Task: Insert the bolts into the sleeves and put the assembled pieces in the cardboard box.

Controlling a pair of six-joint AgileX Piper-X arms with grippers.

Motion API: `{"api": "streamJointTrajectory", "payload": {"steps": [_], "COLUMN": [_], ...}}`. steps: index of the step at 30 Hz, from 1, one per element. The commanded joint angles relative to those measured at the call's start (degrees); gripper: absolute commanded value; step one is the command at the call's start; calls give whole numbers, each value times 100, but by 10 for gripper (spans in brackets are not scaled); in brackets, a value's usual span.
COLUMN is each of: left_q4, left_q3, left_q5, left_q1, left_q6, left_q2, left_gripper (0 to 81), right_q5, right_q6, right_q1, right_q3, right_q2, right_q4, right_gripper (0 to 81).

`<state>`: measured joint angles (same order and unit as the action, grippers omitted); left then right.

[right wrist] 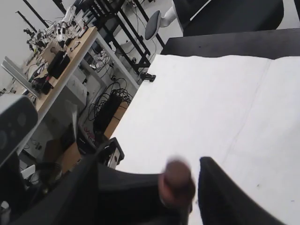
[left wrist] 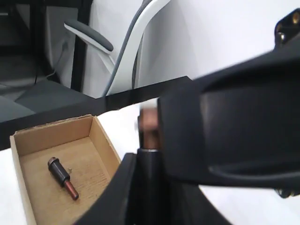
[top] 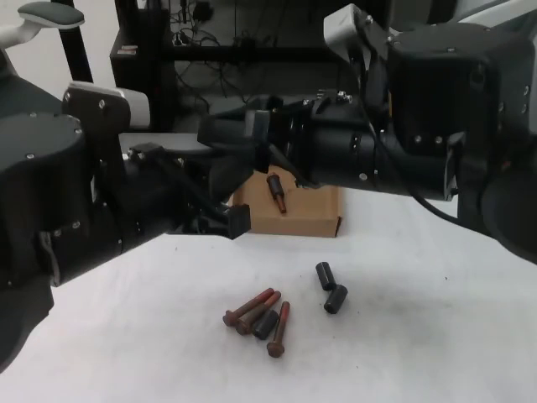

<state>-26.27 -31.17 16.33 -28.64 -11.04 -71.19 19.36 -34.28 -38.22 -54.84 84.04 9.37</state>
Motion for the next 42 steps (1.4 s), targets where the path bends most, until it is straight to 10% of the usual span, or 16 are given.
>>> {"api": "streamJointTrajectory", "payload": {"steps": [1,26,42], "left_q4": [-209,397,3808], "left_q3": [-74,-108,-2342], "left_q5": [-49,202,169], "left_q1": [5,495,444], "left_q6": [102,956,2202], "left_q2": [12,12,-1524], "left_gripper": [15,15,15], "right_q5": [69,57,-1735], "right_q6": [129,834,1338], "right_q1": [48,430,-48], "right_q3": [-136,-148,1108], "right_q2": [-29,-637,-2305], "right_q4": [-8,-1688,-2919], "right_gripper": [623,623,623]}}
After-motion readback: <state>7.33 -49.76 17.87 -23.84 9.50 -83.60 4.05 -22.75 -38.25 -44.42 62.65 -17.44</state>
